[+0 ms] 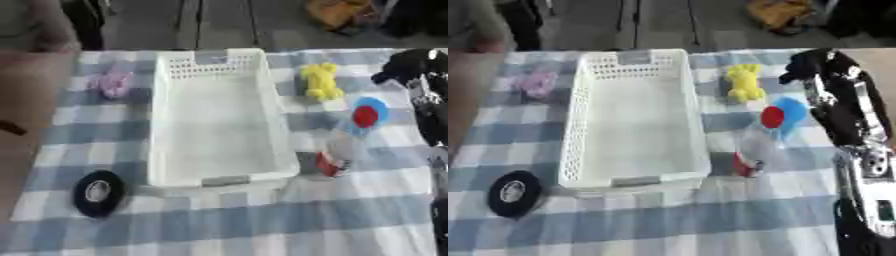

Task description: Pick up objects on the table and place them in the box.

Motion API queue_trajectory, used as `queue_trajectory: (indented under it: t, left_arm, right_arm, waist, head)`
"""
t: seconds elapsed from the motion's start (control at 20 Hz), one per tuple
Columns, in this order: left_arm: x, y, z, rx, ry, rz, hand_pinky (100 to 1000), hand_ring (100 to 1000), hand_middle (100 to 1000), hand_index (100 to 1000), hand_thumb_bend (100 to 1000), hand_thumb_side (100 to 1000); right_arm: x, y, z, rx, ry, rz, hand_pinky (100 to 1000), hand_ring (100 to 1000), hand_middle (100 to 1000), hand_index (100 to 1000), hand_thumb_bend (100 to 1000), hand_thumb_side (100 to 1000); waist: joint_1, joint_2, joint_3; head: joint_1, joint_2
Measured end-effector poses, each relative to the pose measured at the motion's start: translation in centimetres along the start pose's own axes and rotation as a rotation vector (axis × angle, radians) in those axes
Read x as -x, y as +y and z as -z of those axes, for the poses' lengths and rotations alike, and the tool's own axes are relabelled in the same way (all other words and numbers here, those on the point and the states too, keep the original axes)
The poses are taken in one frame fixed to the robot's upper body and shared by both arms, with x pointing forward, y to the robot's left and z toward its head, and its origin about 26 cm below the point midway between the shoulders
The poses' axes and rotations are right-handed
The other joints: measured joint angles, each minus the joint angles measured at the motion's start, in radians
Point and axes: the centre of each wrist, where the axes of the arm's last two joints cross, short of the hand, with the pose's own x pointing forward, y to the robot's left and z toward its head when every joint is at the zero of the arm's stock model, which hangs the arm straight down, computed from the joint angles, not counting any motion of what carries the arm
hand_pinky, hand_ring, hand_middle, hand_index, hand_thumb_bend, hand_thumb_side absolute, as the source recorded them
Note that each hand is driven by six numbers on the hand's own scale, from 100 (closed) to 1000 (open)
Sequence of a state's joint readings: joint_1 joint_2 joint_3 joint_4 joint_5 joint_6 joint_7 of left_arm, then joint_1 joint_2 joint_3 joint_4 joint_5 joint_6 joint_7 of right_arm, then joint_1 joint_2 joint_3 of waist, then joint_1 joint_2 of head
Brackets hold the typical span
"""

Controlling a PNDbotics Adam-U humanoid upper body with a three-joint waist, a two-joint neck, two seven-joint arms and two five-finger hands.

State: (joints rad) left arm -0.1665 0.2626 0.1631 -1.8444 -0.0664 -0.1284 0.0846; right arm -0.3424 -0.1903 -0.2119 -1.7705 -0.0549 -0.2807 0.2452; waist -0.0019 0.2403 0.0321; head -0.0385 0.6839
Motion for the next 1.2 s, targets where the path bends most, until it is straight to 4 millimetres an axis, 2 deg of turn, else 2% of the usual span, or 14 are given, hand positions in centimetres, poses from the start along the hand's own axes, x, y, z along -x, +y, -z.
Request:
queue_trajectory:
  t: [1.2]
  left_arm:
    - [0.0, 0.0, 0.0, 0.009, 0.0, 0.0, 448, 928, 873, 866, 574, 943]
  right_arm:
    - [0.0, -0.02, 0.0, 0.0, 0.0, -0.001, 618, 524, 545, 677, 160, 472]
  waist:
    - [0.0, 0.0, -0.001]
  head:
    - [0.0, 0.0]
